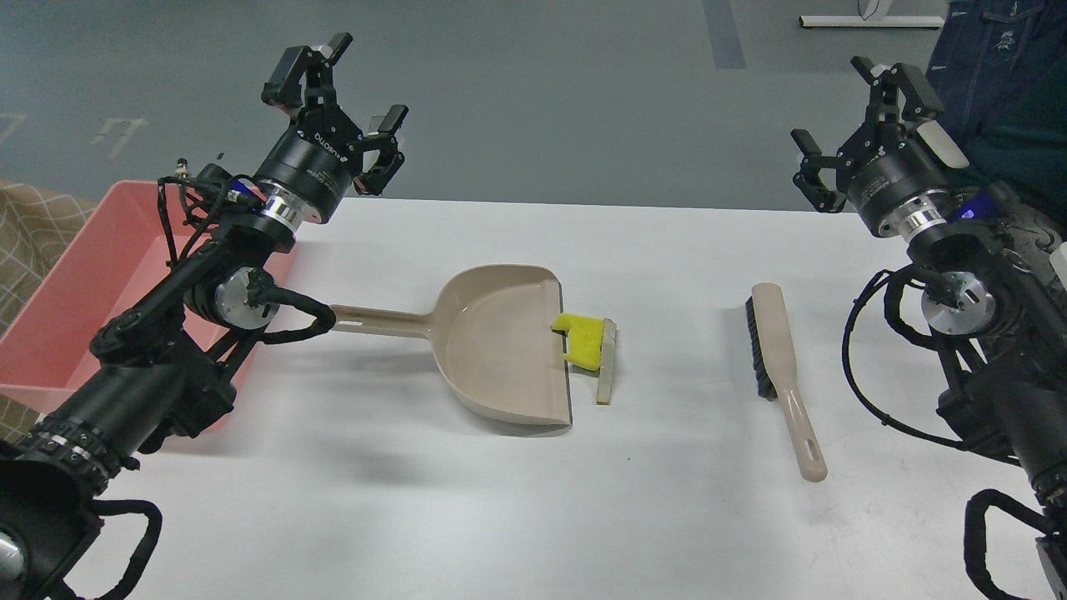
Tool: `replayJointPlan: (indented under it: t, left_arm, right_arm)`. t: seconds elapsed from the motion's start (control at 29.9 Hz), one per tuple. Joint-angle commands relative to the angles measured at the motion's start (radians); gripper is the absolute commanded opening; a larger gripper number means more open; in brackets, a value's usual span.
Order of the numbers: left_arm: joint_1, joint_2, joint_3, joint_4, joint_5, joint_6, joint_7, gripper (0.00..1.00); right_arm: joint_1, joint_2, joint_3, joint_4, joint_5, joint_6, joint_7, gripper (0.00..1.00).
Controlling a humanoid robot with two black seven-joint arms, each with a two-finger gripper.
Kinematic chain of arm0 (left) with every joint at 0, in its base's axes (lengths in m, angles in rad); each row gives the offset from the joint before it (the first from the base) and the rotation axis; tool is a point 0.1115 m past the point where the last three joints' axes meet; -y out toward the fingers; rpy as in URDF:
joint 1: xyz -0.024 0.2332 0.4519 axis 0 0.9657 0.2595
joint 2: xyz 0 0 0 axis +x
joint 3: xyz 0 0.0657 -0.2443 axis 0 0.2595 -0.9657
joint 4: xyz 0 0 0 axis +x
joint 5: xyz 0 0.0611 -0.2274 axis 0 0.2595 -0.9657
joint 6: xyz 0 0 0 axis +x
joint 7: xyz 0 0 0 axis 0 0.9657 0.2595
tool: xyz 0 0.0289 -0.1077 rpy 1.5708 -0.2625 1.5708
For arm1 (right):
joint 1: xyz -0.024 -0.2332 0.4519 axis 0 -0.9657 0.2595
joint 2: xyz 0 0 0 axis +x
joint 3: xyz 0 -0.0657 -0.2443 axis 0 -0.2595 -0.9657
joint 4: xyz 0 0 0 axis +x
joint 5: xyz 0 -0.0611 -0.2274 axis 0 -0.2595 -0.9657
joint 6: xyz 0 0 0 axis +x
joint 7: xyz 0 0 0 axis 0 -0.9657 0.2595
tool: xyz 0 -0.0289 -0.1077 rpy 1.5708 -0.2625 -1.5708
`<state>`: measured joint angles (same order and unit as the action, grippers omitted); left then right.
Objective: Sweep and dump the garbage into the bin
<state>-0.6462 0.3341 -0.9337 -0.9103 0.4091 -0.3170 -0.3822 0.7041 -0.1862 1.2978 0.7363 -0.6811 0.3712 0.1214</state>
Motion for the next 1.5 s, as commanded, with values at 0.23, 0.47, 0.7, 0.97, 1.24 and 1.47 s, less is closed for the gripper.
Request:
replayJointPlan:
  t: [0.23,0.47,0.7,0.97,1.24,1.47]
  left_arm:
    - [0.019,0.008,0.0,-0.045,-0.007,0.003,0.052,1.0]
    - [0.02,0.019,-0.008,-0.061,-0.007,0.032,0.048,1.0]
    - [0.037,0.014,-0.007,-0.061,0.0,0.041,0.022,1.0]
    - [0.046,0.016,-0.004,-0.062,0.002,0.039,0.035,1.0]
    - [0.046,0.014,0.0,-0.064,-0.003,0.039,0.046,1.0]
    - [0.065,0.08,0.003,-0.143,0.042,0.067,0.048,1.0]
  right_arm:
    - [0.0,-0.001,-0.002,0.002,0.0,0.0,0.001,1.0]
    - [-0.002,0.001,-0.003,-0.002,-0.003,0.0,0.0,1.0]
    - [-0.002,-0.001,-0.022,-0.002,-0.005,0.0,0.001,1.0]
    - [0.002,-0.002,-0.022,-0.002,-0.005,0.0,0.0,1.0]
    - [0.006,-0.009,-0.02,-0.002,-0.005,-0.002,0.0,1.0]
    - [0.011,-0.012,-0.02,-0.002,-0.005,-0.002,0.0,1.0]
